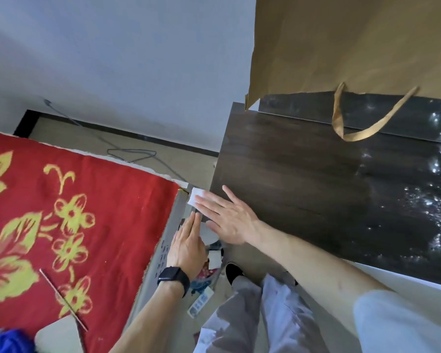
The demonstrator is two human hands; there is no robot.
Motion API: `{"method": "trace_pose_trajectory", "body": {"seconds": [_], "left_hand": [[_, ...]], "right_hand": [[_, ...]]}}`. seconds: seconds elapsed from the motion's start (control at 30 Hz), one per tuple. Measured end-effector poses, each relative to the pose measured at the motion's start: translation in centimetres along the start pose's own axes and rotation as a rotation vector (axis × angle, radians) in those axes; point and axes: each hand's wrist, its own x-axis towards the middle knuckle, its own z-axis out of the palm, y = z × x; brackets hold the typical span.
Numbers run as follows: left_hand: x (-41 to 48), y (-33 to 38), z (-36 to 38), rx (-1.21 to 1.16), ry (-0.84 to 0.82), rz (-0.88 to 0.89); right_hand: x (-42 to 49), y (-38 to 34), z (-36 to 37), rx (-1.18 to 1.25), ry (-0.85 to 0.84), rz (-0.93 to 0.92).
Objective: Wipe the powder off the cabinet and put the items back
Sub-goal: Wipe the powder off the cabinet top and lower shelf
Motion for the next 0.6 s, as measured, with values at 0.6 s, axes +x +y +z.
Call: {"method": "trace_pose_trajectory", "body": {"seconds": [0.6], "left_hand": [[2.3,0.7,-0.1,-0.125,0.006,-0.12]], "right_hand": [[2.4,4.8,-1.7,0.088,-0.012,0.067]]}}
